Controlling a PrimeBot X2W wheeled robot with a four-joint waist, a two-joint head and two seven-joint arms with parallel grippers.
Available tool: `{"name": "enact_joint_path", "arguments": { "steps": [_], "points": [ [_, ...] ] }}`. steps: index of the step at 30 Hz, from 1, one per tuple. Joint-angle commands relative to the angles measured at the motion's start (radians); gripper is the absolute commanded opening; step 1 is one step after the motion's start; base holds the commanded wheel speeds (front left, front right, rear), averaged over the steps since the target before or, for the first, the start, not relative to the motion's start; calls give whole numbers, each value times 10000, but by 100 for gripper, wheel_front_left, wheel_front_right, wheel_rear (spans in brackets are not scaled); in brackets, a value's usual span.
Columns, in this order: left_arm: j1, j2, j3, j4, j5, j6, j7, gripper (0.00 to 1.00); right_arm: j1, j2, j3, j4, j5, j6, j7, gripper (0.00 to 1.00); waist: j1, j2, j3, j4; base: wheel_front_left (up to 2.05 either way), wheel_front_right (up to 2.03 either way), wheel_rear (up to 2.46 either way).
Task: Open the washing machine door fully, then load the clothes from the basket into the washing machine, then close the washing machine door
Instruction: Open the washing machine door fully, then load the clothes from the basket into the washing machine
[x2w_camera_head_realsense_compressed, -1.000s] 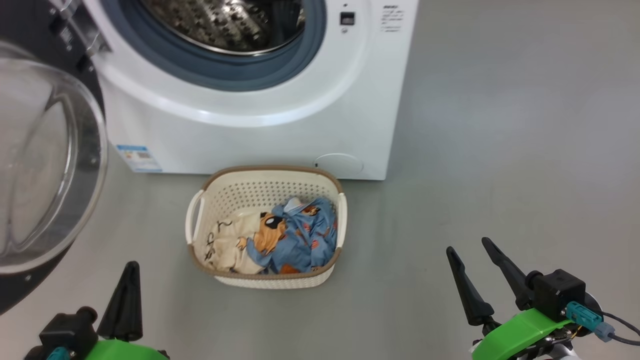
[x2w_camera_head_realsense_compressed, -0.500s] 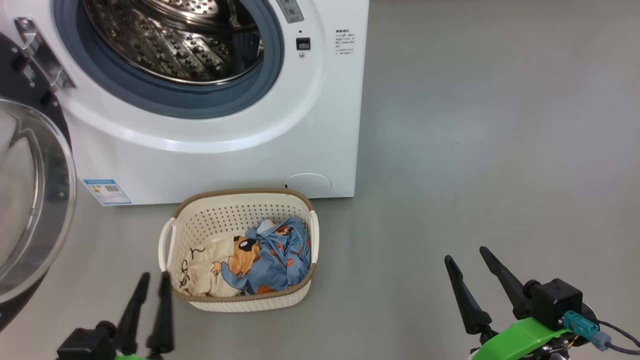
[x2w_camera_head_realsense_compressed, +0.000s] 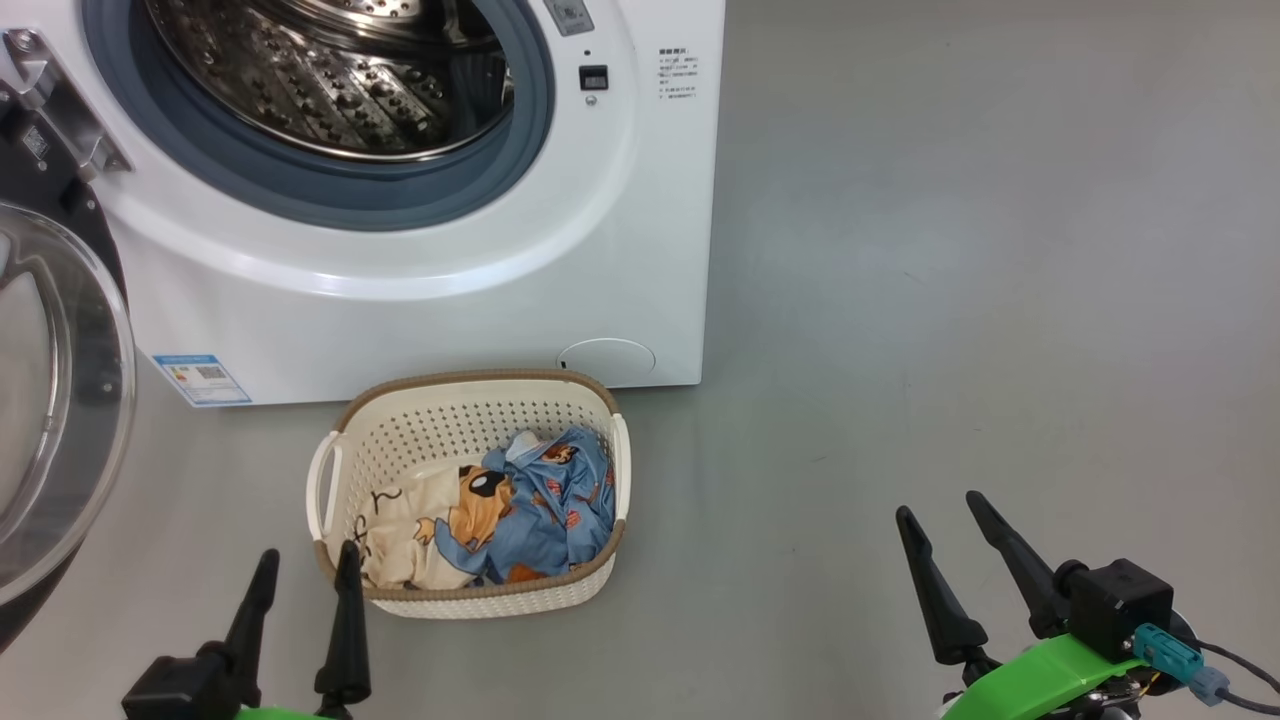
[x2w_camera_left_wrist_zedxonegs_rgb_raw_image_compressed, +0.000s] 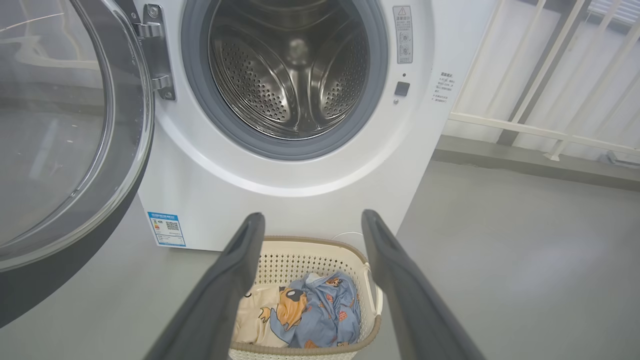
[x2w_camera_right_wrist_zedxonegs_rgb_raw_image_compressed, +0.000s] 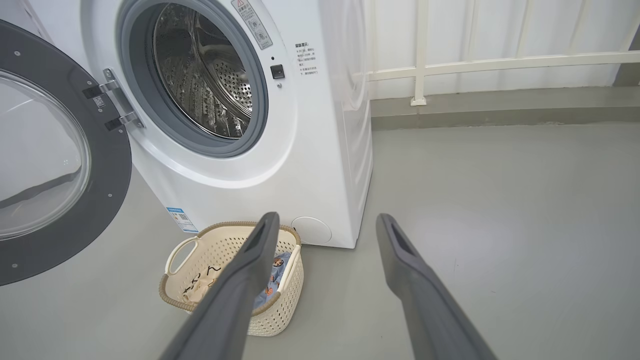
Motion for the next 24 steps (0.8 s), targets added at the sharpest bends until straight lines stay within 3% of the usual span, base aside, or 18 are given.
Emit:
{"name": "enact_joint_path", "arguments": {
  "steps": [1,24],
  "points": [
    [-165,72,232,-244,-15,30,-61,100,-254,-3,156,-215,-87,16,-142,100,0,0,4,-4,0,0,0],
    [-164,68,54,-131,237,-30,-64,100,-216,119,2,-159,-203,16,-201,100,0,0,-111,61,0,0,0]
  ]
}}
